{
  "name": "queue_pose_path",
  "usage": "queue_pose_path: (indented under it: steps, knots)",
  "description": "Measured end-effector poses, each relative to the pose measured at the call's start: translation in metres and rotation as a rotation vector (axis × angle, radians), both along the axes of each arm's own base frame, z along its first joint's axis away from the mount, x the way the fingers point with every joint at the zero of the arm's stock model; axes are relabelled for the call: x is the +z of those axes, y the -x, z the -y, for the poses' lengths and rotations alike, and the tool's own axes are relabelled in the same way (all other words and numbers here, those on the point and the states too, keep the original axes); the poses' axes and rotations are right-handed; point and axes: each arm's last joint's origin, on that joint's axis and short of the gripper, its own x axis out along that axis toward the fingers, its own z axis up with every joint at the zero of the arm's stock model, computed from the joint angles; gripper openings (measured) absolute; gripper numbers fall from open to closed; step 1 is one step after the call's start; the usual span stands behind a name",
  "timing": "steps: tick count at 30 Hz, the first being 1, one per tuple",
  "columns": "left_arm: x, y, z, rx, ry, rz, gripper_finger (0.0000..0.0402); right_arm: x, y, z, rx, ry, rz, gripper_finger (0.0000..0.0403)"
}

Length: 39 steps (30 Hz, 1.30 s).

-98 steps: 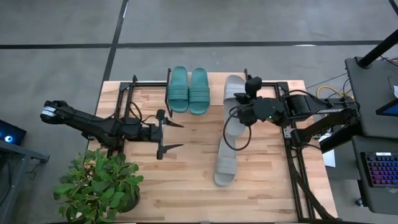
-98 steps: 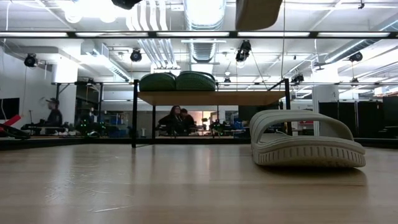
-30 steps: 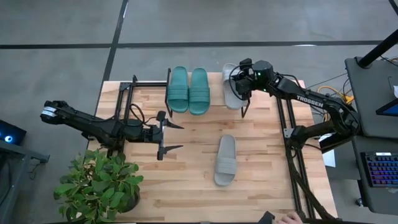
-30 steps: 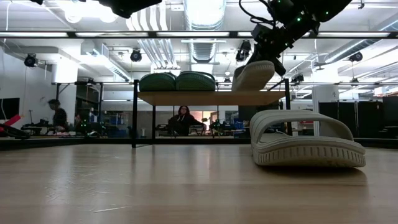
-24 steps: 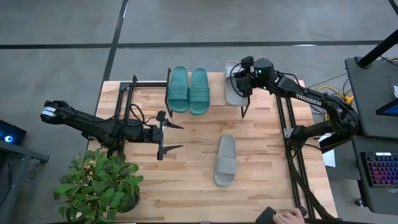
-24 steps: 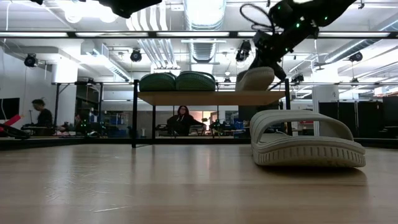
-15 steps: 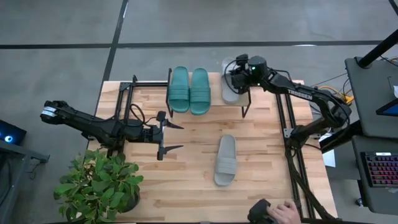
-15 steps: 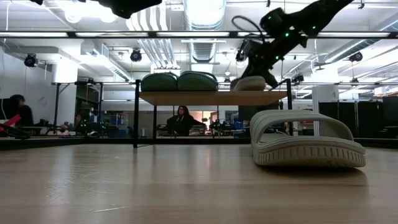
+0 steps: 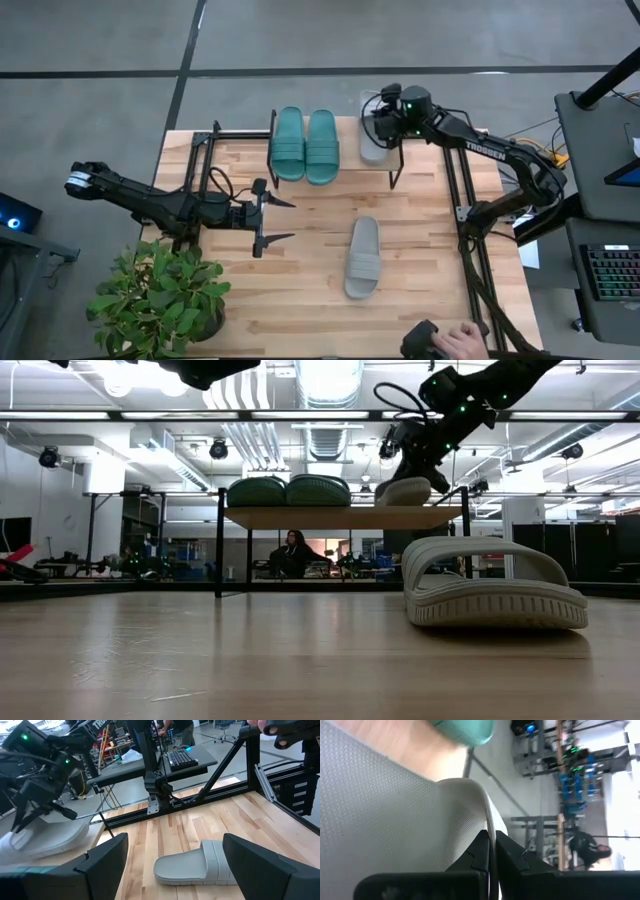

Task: Pick and place slides into the shelf
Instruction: Put the left gray slide on the shelf

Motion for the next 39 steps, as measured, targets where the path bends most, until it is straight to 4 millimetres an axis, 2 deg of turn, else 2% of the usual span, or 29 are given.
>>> queue_pose_path:
  steps: [6,14,25,39]
  knots:
    - [0.0,0.0,0.0,0.0,0.0,0.0,0.0308,0.0,0.005,-0.003,-0.044,-0.009,-0.055,0.0008]
    - [-0.001,0.0,0.0,0.0,-0.001,-0.009,0.0308,0.02,0.011,-0.026,-0.015,-0.008,-0.018,0.0008]
    - [-0.002,0.0,0.0,0.0,-0.003,-0.016,0.0308,0.013,0.013,-0.036,-0.016,-0.1,-0.053,0.0008]
    - [-0.003,0.0,0.0,0.0,-0.005,-0.027,0.0308,0.011,0.0,-0.056,-0.059,-0.149,-0.009,0.0008]
